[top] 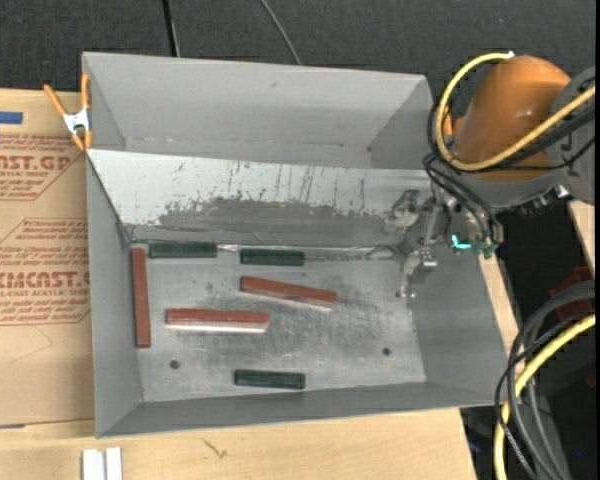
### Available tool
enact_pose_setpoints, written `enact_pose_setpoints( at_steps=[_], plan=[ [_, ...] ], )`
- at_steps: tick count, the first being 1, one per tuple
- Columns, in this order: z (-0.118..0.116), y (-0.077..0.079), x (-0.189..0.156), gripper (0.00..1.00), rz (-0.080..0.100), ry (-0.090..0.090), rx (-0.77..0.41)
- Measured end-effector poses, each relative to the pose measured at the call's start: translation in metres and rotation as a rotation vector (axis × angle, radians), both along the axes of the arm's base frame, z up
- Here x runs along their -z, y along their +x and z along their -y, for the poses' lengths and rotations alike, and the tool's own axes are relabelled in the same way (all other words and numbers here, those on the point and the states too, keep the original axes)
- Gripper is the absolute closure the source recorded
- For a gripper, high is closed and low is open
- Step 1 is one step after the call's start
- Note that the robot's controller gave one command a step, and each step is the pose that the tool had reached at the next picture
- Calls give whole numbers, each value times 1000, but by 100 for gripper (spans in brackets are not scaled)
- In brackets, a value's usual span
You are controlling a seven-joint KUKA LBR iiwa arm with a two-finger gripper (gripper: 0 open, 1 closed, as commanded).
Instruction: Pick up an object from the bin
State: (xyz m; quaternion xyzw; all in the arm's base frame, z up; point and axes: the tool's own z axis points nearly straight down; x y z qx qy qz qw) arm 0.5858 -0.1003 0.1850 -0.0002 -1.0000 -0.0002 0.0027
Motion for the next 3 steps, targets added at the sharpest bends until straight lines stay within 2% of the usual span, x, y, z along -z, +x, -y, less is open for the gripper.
enact_pose_setpoints(
  at_steps=[1,2,3],
  plan=[
    [0,2,-4,0,7,-1,-1],
    [-71,-20,109,100,6,-1,-78],
    [-71,-20,109,100,6,-1,-78]
  ],
)
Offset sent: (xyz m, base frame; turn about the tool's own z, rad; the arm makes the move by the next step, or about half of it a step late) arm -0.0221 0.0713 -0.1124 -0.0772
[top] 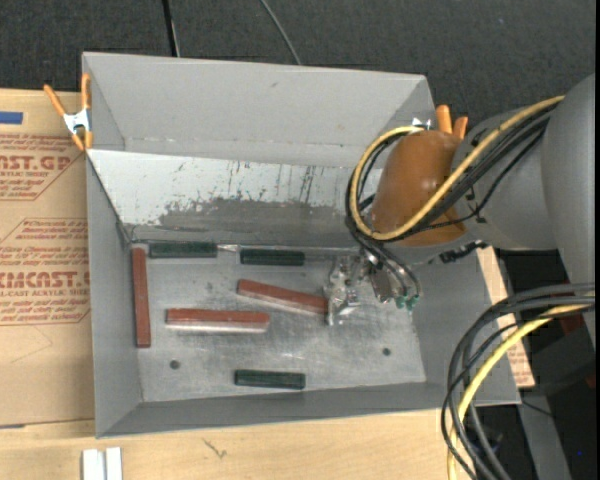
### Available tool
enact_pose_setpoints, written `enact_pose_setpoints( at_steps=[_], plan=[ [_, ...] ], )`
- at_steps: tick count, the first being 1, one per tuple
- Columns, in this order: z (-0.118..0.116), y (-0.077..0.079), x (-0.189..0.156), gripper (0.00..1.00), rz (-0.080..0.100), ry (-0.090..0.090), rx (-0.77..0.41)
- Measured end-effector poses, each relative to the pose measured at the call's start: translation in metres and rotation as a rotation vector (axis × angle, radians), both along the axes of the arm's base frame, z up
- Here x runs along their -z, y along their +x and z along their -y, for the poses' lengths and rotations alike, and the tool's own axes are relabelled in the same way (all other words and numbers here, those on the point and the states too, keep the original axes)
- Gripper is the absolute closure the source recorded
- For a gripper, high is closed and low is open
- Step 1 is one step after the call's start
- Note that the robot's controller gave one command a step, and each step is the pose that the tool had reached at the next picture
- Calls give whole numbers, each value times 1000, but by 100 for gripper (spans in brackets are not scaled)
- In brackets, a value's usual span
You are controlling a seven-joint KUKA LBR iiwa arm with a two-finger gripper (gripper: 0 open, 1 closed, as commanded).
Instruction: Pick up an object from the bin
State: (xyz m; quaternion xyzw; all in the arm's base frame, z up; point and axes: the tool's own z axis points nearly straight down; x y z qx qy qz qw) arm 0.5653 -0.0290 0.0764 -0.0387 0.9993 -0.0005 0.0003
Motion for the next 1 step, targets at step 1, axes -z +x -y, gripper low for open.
enact_pose_setpoints(
  at_steps=[1],
  plan=[
    [2,-24,-133,100,-1,2,-471]
  ],
)
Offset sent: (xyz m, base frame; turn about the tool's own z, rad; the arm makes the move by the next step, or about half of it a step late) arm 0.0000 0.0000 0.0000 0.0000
